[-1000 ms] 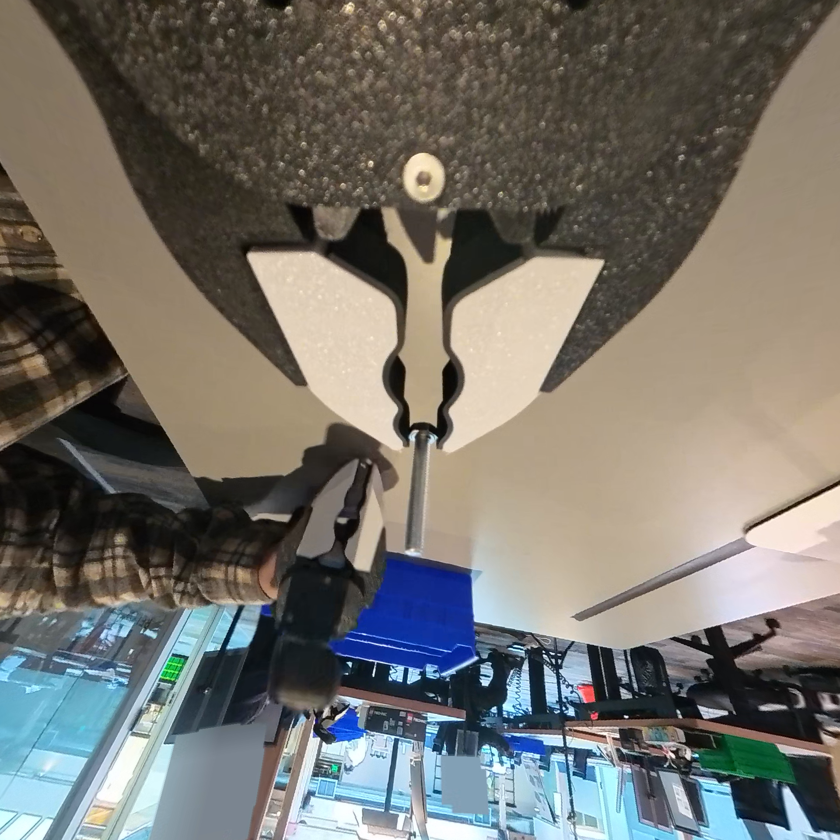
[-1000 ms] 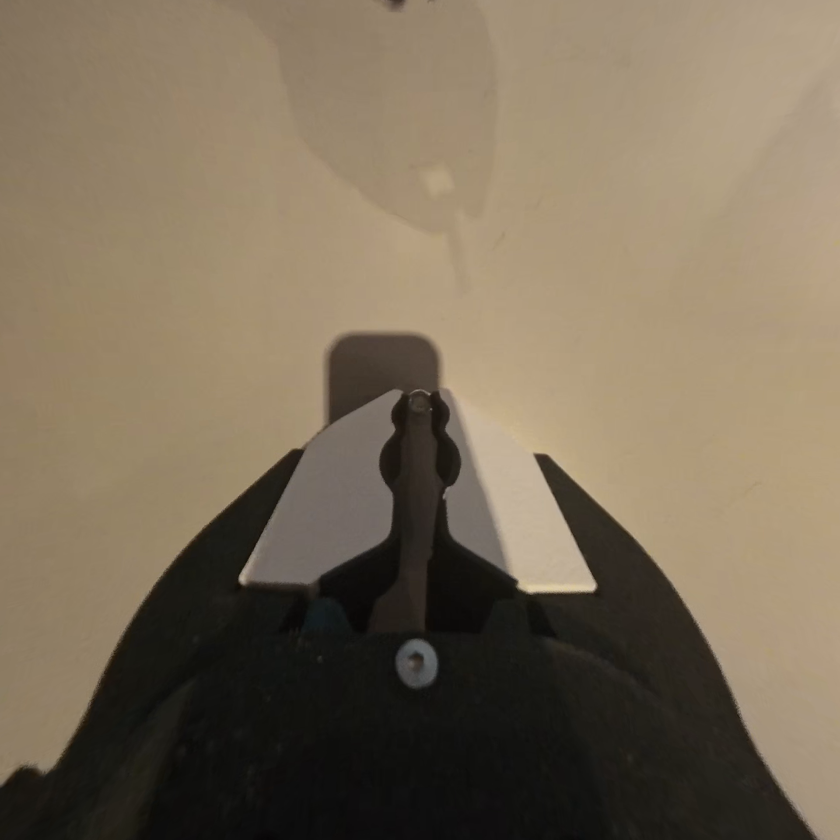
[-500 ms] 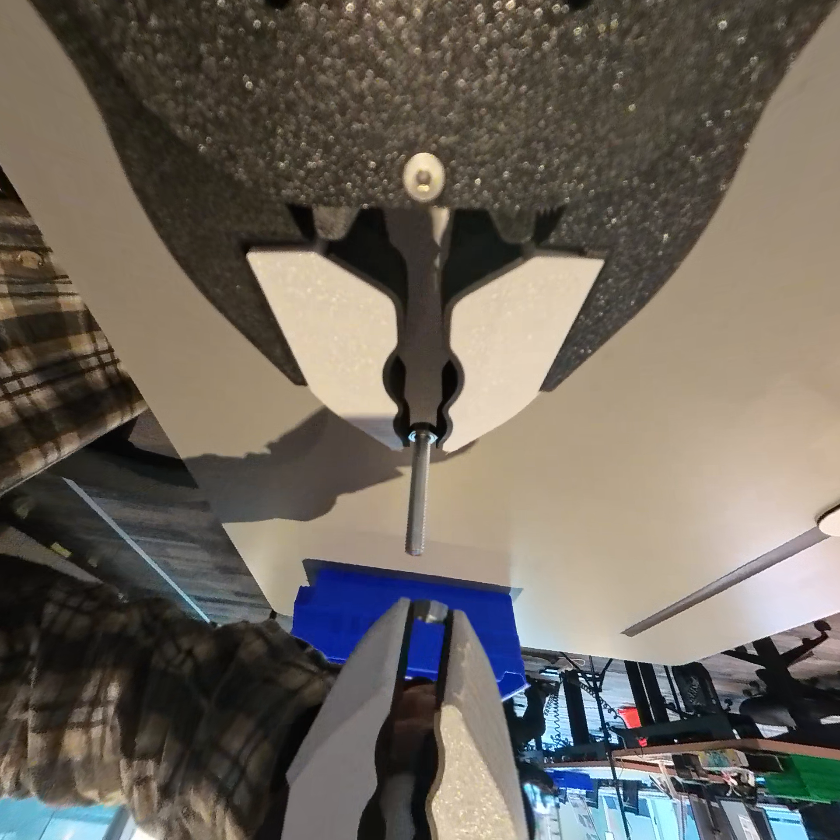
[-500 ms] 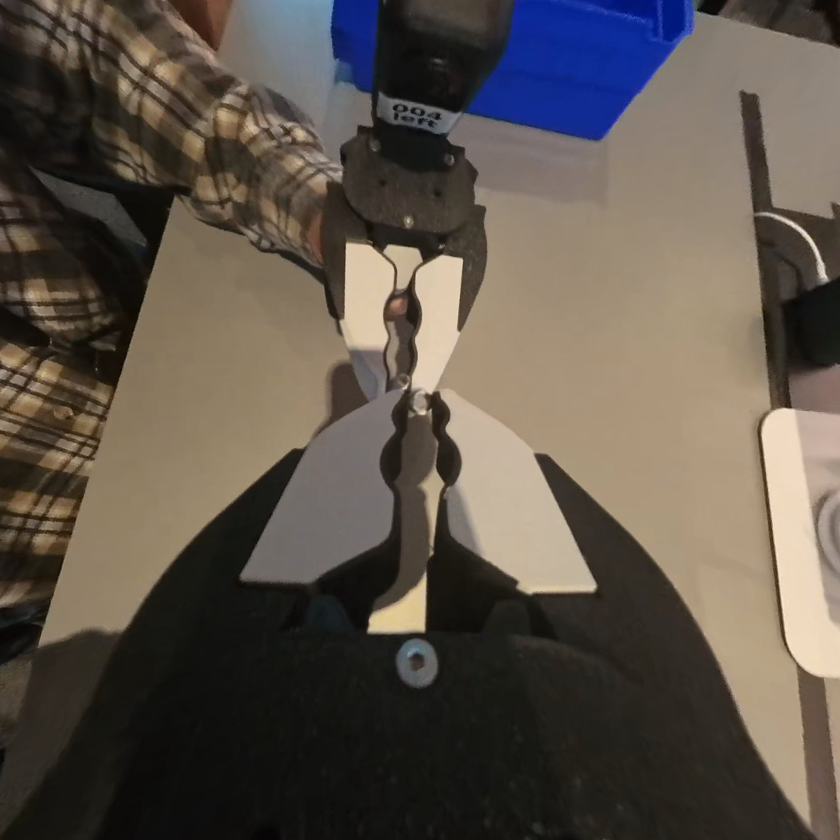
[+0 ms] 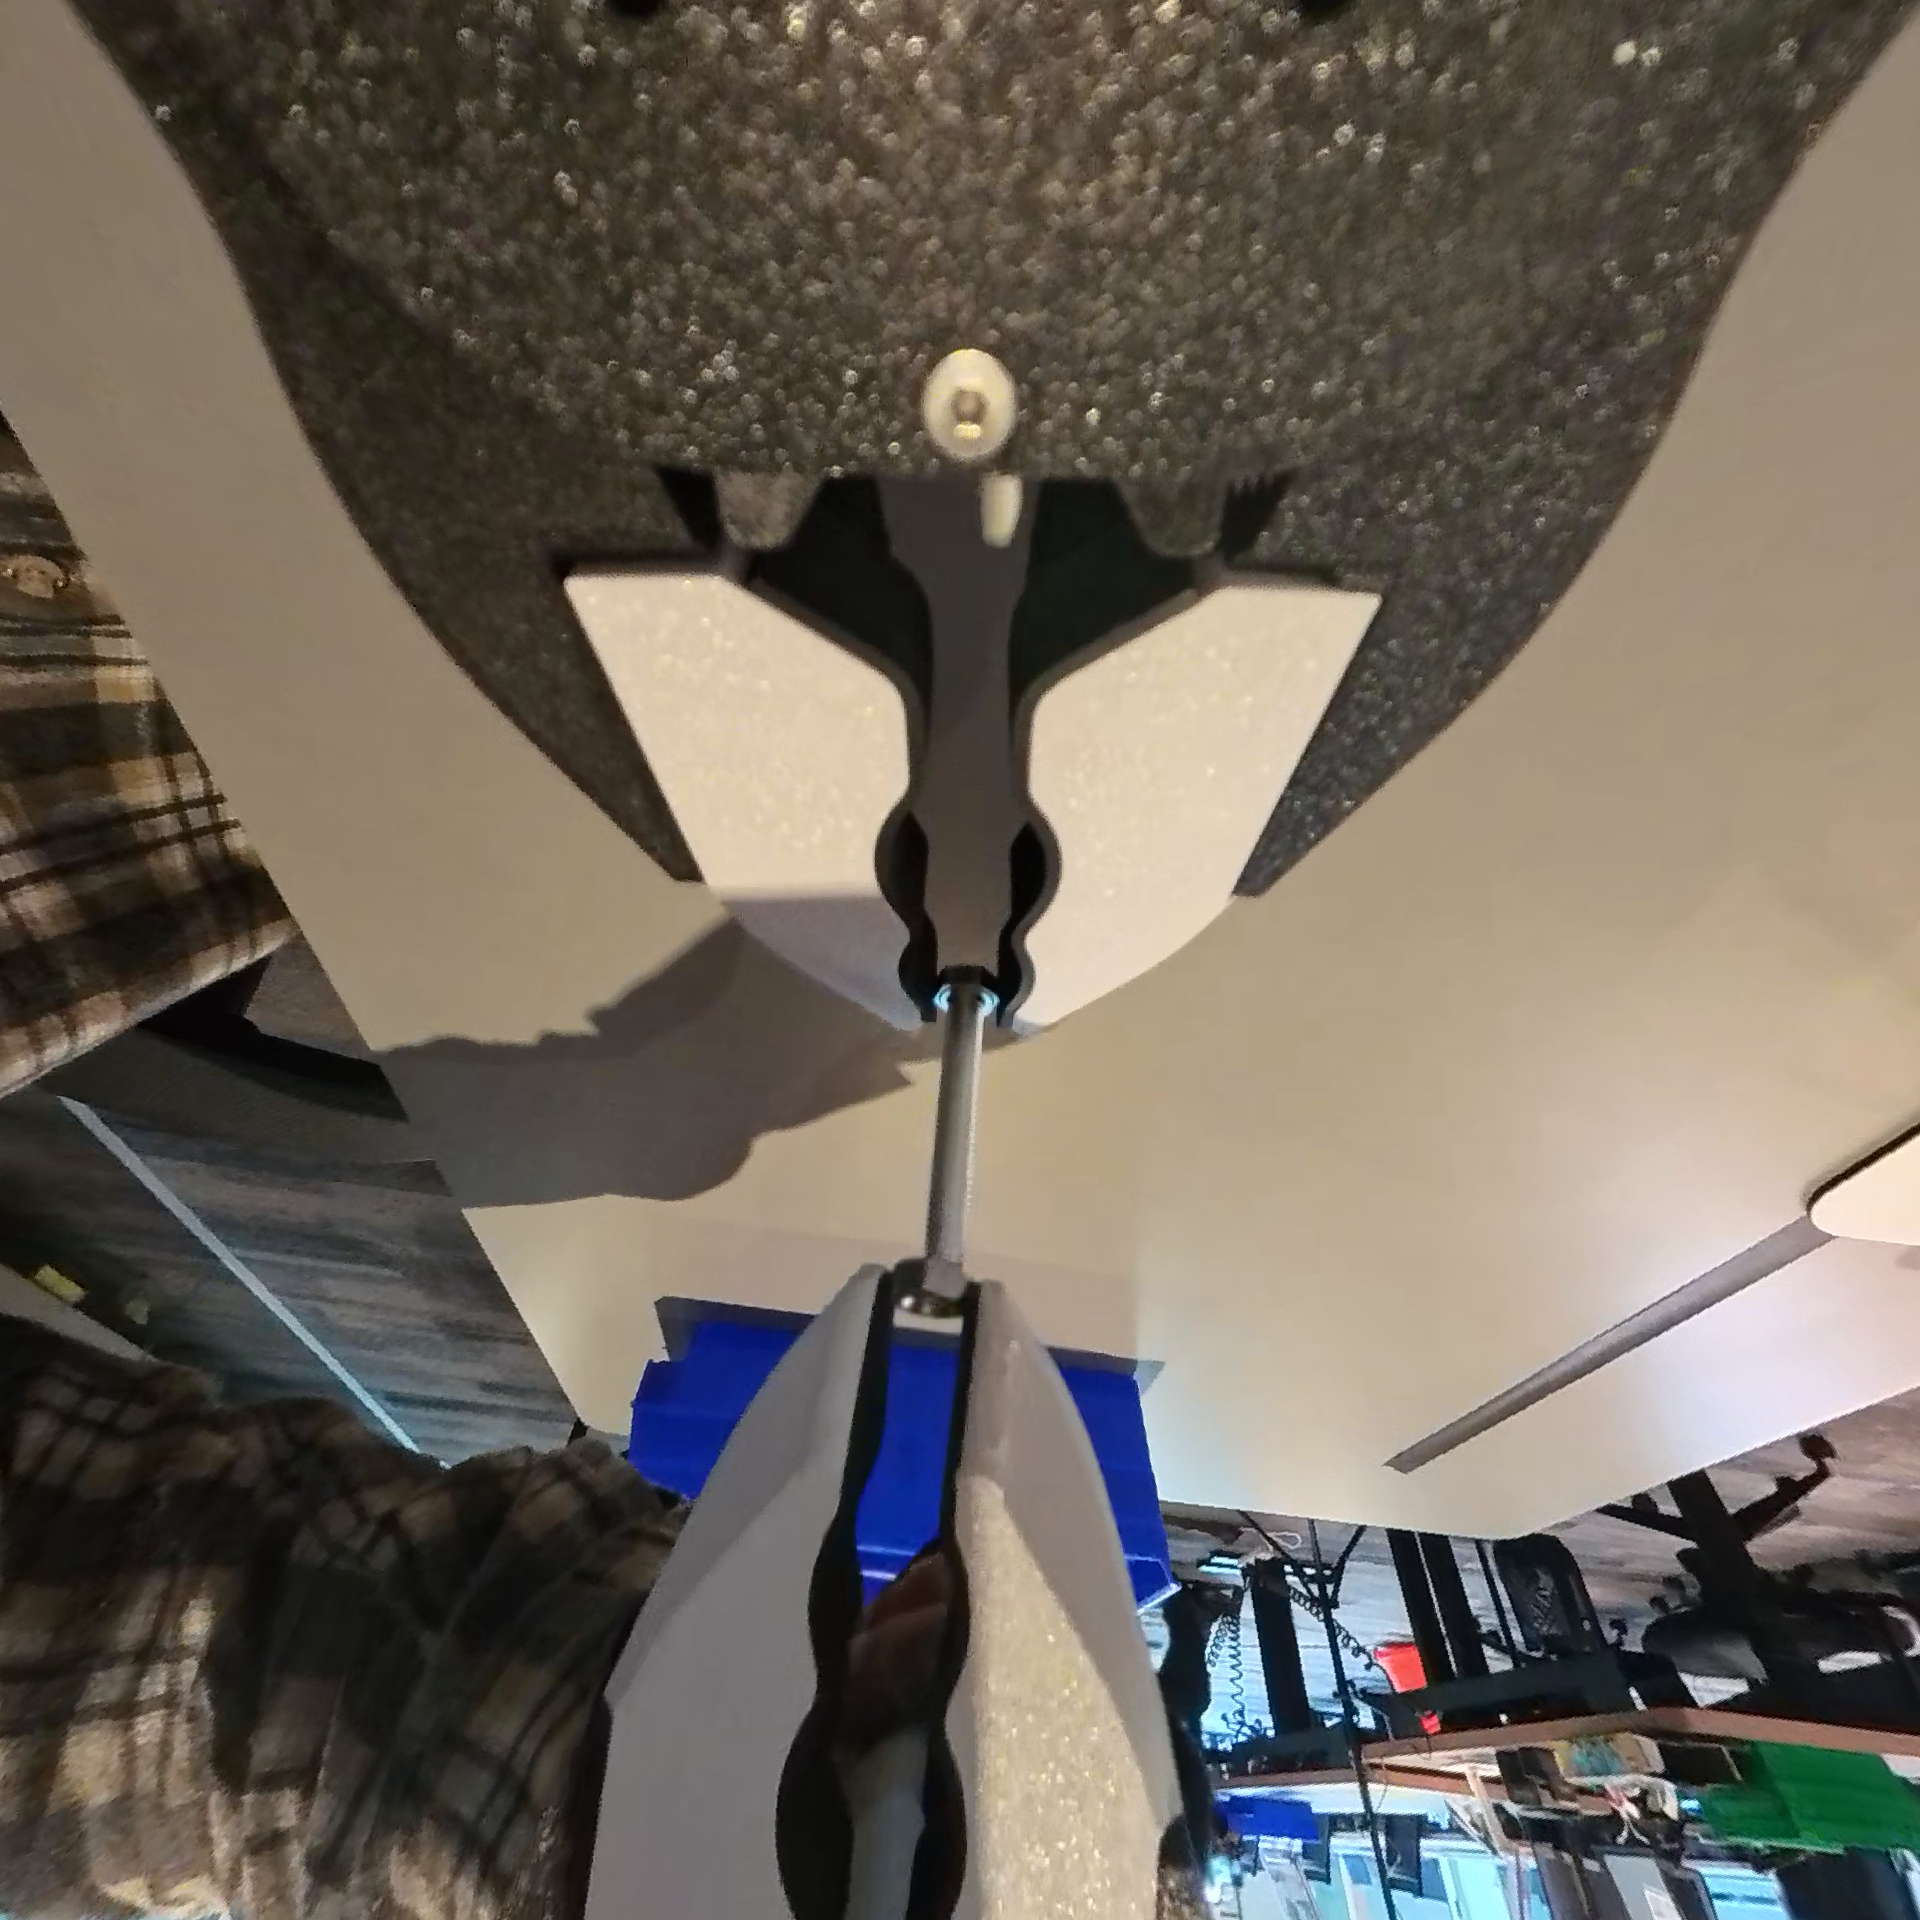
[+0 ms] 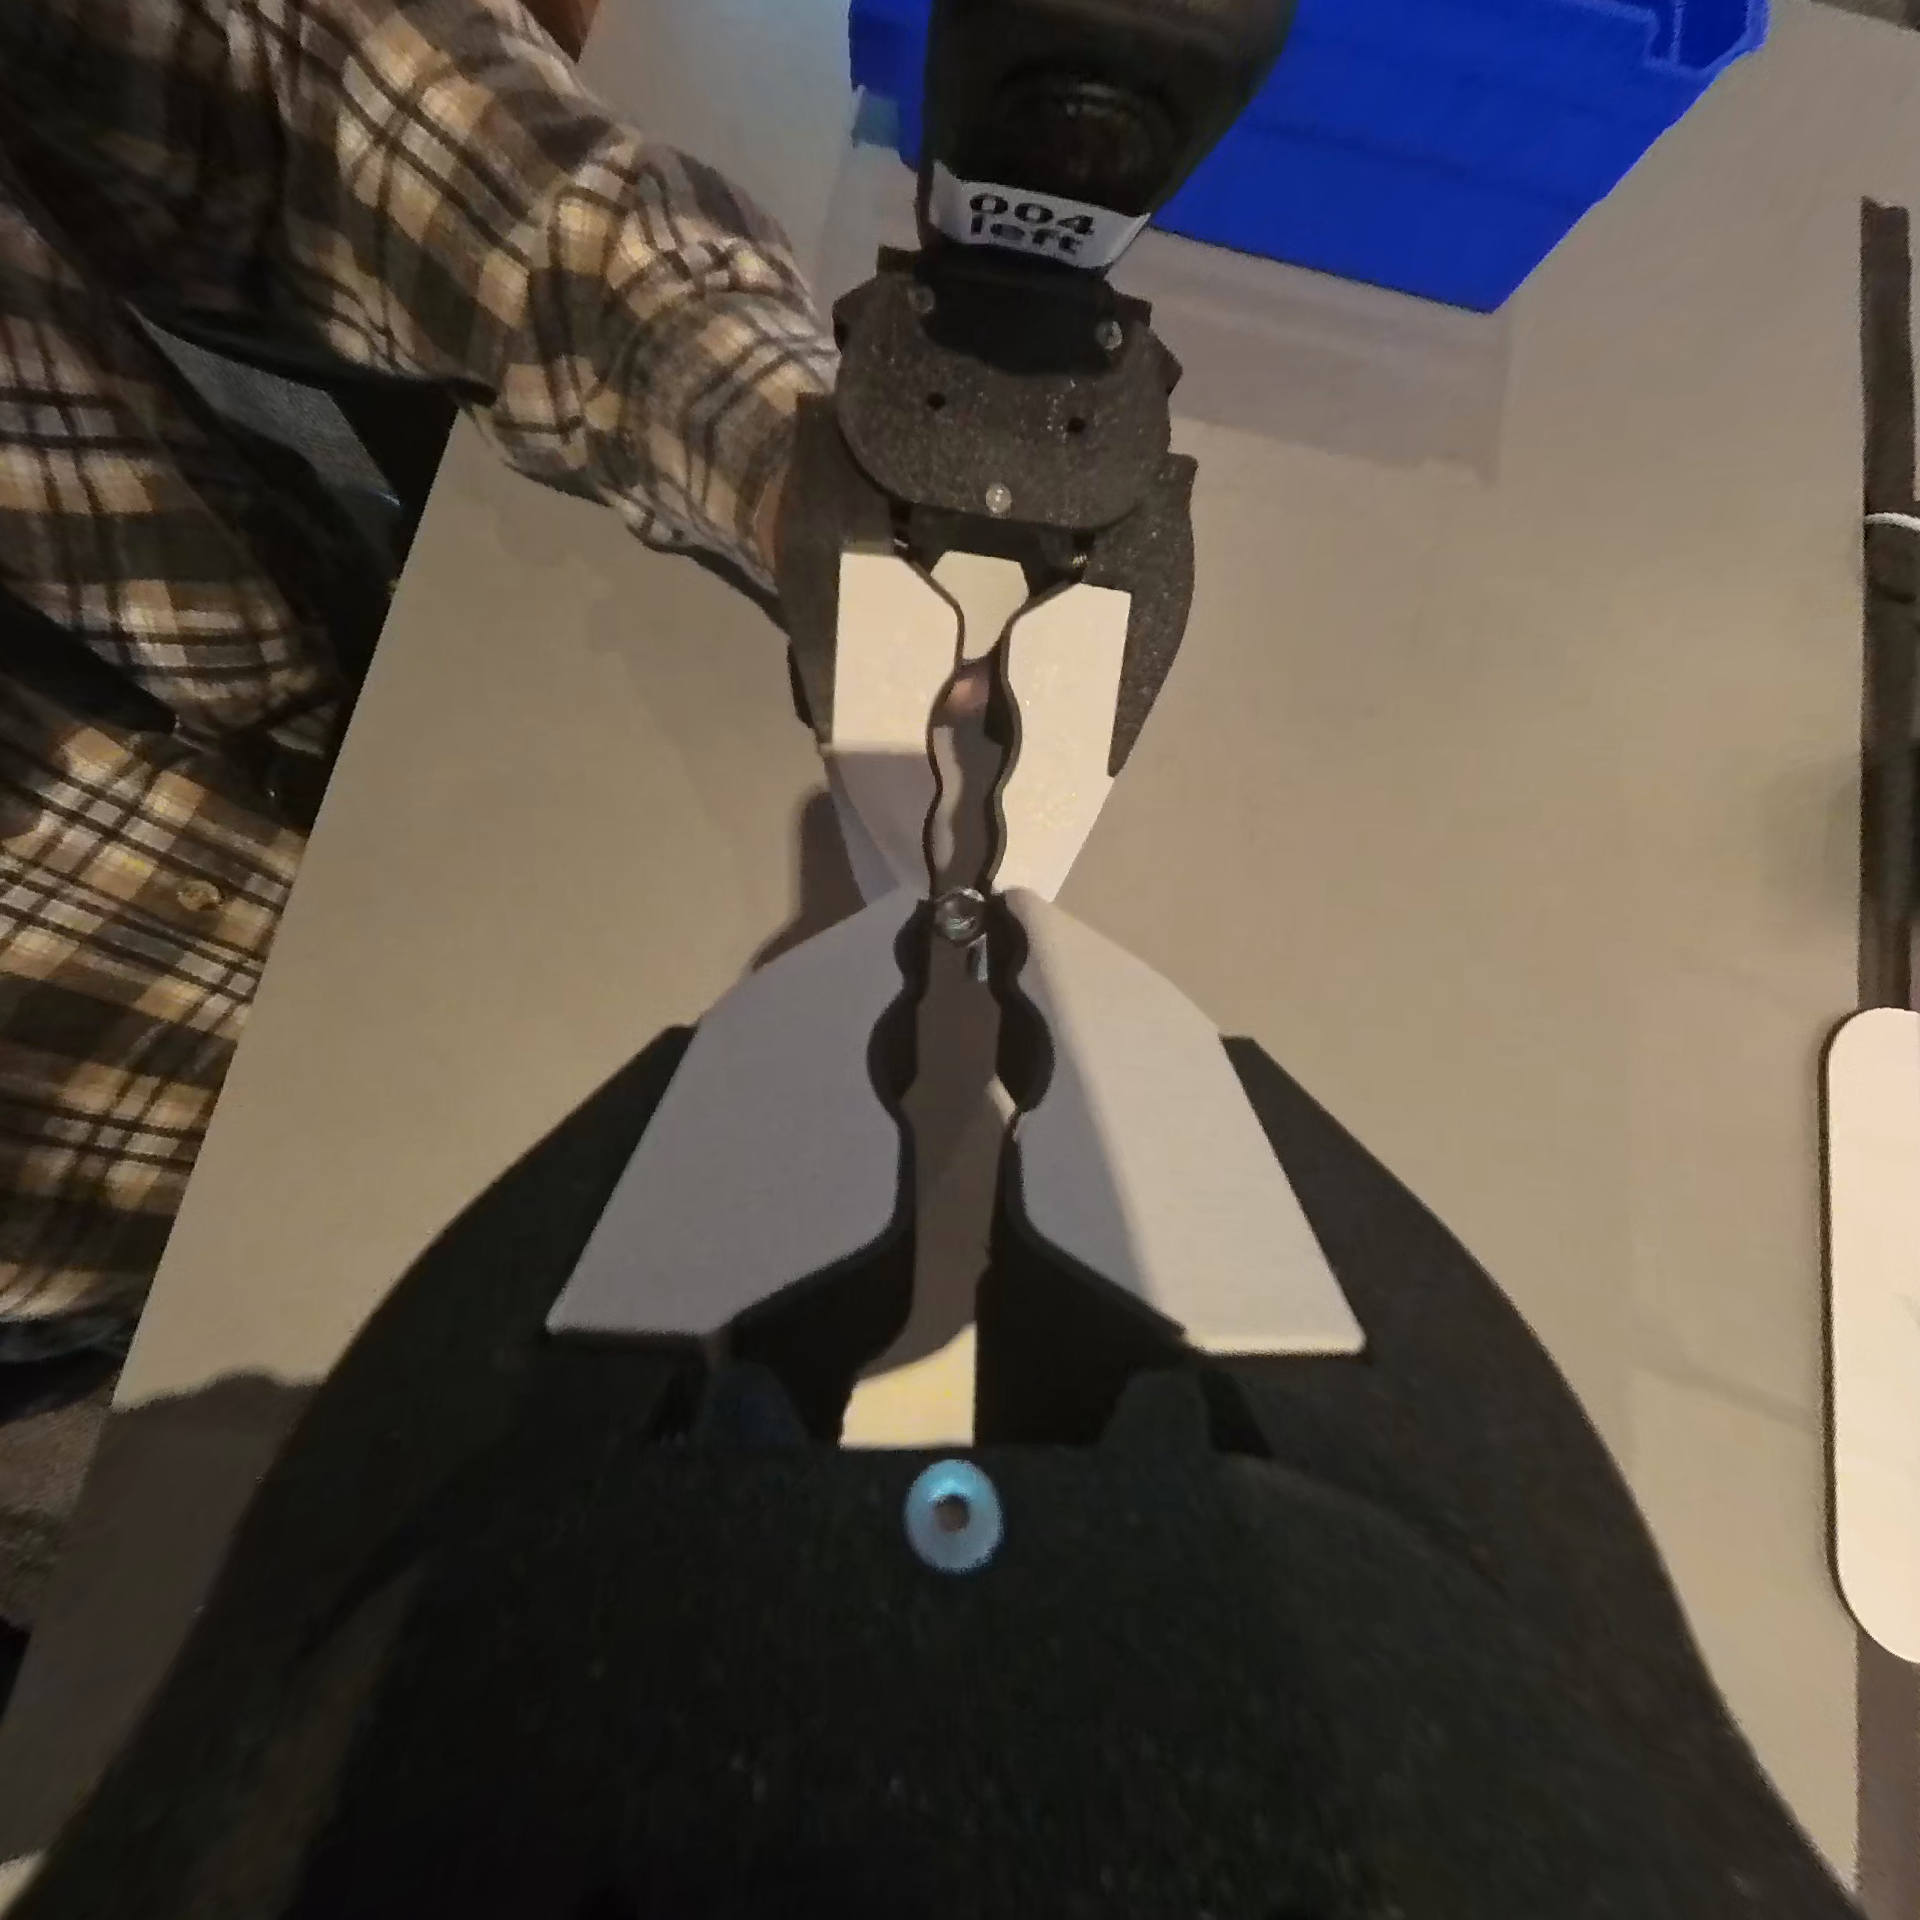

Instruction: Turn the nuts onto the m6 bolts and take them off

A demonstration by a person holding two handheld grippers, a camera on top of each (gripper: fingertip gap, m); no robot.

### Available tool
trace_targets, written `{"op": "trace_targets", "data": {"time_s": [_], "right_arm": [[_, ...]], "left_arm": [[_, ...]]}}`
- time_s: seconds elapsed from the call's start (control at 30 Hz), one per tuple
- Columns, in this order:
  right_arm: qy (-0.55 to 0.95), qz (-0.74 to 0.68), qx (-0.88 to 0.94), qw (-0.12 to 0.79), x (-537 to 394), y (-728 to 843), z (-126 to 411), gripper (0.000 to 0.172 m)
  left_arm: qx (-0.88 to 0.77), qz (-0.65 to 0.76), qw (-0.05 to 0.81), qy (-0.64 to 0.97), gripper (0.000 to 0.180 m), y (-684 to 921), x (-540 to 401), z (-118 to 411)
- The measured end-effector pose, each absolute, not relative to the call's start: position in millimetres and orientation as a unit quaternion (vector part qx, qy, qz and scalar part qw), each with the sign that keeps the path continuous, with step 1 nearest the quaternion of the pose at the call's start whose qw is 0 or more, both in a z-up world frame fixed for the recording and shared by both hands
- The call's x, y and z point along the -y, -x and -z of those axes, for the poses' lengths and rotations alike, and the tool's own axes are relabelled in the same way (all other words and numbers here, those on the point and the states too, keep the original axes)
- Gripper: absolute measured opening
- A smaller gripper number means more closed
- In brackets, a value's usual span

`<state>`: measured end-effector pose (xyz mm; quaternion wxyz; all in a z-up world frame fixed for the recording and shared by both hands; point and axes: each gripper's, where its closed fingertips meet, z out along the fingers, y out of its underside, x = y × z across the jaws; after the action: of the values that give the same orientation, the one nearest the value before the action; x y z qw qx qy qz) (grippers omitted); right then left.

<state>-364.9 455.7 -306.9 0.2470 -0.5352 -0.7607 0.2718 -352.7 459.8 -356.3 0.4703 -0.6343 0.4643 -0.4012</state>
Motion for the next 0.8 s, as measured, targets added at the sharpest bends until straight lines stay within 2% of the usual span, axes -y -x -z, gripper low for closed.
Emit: {"op": "trace_targets", "data": {"time_s": [0.8], "right_arm": [[0.550, -0.259, 0.755, 0.245, -461.1, 363.7, 317.0, 0.010]], "left_arm": [[-0.466, 0.375, 0.463, 0.654, 0.010, 352.5, -463.3, 363.6]]}}
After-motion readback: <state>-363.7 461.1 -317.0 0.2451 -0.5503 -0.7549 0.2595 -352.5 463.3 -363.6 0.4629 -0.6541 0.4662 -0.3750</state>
